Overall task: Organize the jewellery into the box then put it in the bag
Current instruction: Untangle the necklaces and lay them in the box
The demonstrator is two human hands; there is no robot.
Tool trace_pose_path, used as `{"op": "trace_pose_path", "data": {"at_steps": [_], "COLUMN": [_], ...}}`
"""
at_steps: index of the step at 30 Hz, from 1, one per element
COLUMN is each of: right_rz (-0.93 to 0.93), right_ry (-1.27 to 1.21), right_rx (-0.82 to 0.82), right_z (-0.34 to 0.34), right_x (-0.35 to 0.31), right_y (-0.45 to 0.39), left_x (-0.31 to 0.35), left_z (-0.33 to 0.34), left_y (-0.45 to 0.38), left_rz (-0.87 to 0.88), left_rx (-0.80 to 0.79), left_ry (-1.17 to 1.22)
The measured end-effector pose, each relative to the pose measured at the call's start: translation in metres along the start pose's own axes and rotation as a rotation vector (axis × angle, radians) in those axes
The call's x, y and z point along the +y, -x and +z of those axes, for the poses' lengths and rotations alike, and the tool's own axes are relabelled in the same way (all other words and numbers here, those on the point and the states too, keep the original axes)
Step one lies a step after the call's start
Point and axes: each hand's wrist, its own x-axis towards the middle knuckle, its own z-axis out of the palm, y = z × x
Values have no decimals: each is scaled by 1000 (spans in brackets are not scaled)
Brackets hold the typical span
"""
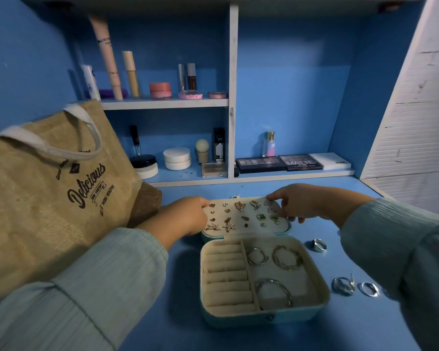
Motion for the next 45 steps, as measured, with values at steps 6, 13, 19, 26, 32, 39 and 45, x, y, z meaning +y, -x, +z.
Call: {"op": "trace_pose_path", "data": {"at_steps": [6,13,19,26,32,39,45], "right_rz": [-14,-20,-54,-74,-23,27,-68], "right_ry": [122,104,113,-24,121,95,52], "right_rx": [-53,-49,41,180,127,84,155], "right_z": [-4,-3,3,-3,-11,-6,15], "right_x": [1,2,4,28,53,75,87], "right_y": [-3,-4,2,35,81,124,143], "left_x": [1,1,3,34,75,131,155], "left_z": [-3,-5,-2,-3,-5,26,48], "left_y": [-2,-1,1,27,43,52,49], "left_rz": [-9,-26,-85,-44,136,410,505], "left_rx": [-44,-76,-68,-11,14,10,40], "left_ry": [-87,-49,-83,-306,-232,-252,-416]}}
